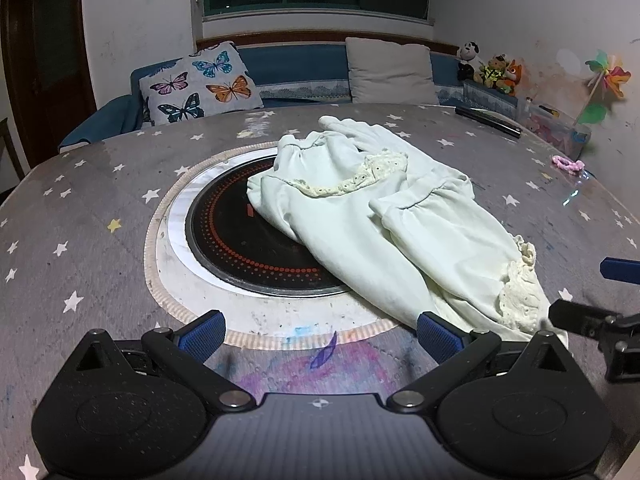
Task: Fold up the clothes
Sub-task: 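Move both grippers toward the pale green garment lying on the table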
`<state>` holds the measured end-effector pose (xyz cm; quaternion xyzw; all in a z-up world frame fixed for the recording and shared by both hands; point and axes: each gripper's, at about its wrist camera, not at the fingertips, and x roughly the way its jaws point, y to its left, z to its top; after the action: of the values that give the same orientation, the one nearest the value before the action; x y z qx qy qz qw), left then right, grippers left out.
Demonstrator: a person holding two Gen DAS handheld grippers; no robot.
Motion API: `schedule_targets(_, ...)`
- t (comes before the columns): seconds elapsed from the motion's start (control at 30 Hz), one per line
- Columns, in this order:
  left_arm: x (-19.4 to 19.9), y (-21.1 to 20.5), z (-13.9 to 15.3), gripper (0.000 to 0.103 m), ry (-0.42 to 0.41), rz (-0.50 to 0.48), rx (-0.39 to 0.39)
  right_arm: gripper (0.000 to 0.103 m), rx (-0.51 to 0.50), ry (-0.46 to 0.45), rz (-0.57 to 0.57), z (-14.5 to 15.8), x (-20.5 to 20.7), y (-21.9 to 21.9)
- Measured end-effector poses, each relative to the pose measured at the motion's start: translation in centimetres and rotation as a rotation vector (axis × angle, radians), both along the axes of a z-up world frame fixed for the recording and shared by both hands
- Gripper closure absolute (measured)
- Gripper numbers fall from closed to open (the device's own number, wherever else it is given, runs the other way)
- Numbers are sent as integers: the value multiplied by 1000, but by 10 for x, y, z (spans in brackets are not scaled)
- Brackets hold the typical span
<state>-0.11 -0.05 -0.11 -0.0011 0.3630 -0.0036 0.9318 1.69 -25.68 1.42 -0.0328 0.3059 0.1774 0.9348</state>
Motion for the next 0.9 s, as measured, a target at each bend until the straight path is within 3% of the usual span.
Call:
schedule_targets(0.17, -2, -1, -2, 0, -7, -4, 1, 0, -69, -24, -13, 3, -9, 12)
schedule_targets(0.43, -2, -2, 0, 0, 0, -17, 7, 0, -49, 45, 31, 6, -10, 17)
schedule_targets(0.9, 11, -6, 2, 0, 3, -8, 38, 0, -46, 45, 68, 7, -8, 25)
